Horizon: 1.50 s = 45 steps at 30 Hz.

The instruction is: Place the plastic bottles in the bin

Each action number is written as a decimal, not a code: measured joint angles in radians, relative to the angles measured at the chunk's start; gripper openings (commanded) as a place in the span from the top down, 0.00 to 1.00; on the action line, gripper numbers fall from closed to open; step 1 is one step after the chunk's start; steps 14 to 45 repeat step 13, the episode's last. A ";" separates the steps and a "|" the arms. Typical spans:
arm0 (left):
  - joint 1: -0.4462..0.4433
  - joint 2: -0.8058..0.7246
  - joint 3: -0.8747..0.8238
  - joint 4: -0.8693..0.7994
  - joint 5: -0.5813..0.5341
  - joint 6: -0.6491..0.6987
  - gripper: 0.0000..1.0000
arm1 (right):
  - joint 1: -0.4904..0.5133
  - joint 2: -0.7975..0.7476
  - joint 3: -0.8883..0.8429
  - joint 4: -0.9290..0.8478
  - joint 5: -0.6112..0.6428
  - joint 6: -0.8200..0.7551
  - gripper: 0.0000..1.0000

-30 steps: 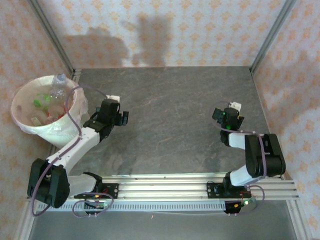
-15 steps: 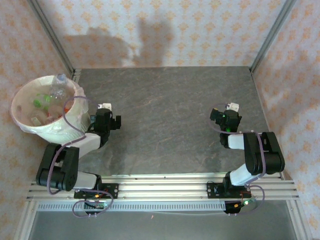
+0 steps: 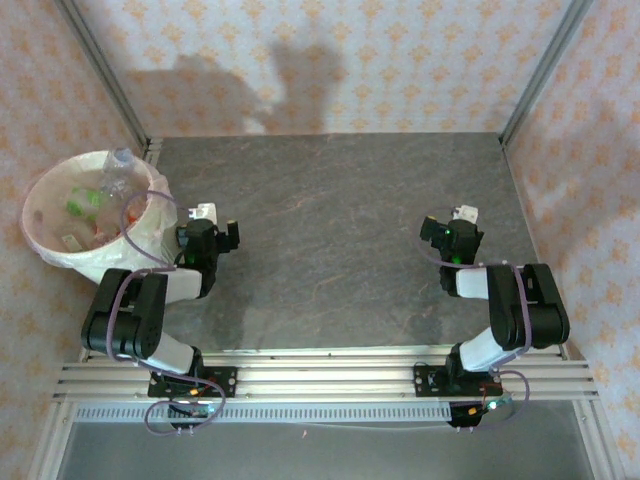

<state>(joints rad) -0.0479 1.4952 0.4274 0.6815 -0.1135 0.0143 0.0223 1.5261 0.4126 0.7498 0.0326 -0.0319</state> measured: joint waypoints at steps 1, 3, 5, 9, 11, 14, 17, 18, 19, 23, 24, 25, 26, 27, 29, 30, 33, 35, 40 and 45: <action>-0.007 0.000 -0.002 0.014 -0.025 -0.009 0.00 | 0.000 0.000 0.000 0.000 0.000 0.000 0.01; -0.022 0.000 -0.006 0.034 -0.066 -0.022 0.00 | 0.000 0.000 0.000 0.000 0.000 0.000 0.01; -0.029 0.000 -0.010 0.046 -0.093 -0.031 0.00 | 0.000 0.000 0.000 0.000 0.000 0.000 0.01; -0.031 0.000 -0.011 0.050 -0.117 -0.041 0.00 | 0.000 0.000 0.000 0.000 0.000 0.000 0.01; -0.031 0.000 -0.011 0.051 -0.127 -0.043 0.00 | 0.000 0.000 0.000 0.000 -0.001 0.000 0.01; -0.031 0.000 -0.011 0.051 -0.131 -0.044 0.00 | 0.000 0.000 0.000 0.000 -0.003 0.000 0.01; -0.031 0.000 -0.011 0.051 -0.131 -0.044 0.00 | 0.000 0.000 0.000 0.000 -0.003 0.000 0.01; -0.031 0.000 -0.011 0.051 -0.131 -0.044 0.00 | 0.000 0.000 0.000 0.000 -0.003 0.000 0.01; -0.031 0.000 -0.011 0.051 -0.131 -0.044 0.00 | 0.000 0.000 0.000 0.000 -0.003 0.000 0.01; -0.031 0.000 -0.011 0.051 -0.131 -0.044 0.00 | 0.000 0.000 0.000 0.000 -0.003 0.000 0.01; -0.031 0.000 -0.011 0.051 -0.131 -0.044 0.00 | 0.000 0.000 0.000 0.000 -0.003 0.000 0.01; -0.031 0.000 -0.011 0.051 -0.131 -0.044 0.00 | 0.000 0.000 0.000 0.000 -0.003 0.000 0.01; -0.031 0.000 -0.011 0.051 -0.131 -0.044 0.00 | 0.000 0.000 0.000 0.000 -0.003 0.000 0.01; -0.031 0.000 -0.011 0.051 -0.131 -0.044 0.00 | 0.000 0.000 0.000 0.000 -0.003 0.000 0.01; -0.031 0.000 -0.011 0.051 -0.131 -0.044 0.00 | 0.000 0.000 0.000 0.000 -0.003 0.000 0.01; -0.031 0.000 -0.011 0.051 -0.131 -0.044 0.00 | 0.000 0.000 0.000 0.000 -0.003 0.000 0.01; -0.031 0.000 -0.011 0.051 -0.131 -0.044 0.00 | 0.000 0.000 0.000 0.000 -0.003 0.000 0.01; -0.031 0.000 -0.011 0.051 -0.131 -0.044 0.00 | 0.000 0.000 0.000 0.000 -0.003 0.000 0.01; -0.031 0.000 -0.011 0.051 -0.131 -0.044 0.00 | 0.000 0.000 0.000 0.000 -0.003 0.000 0.01; -0.031 0.000 -0.011 0.051 -0.131 -0.044 0.00 | 0.000 0.000 0.000 0.000 -0.003 0.000 0.01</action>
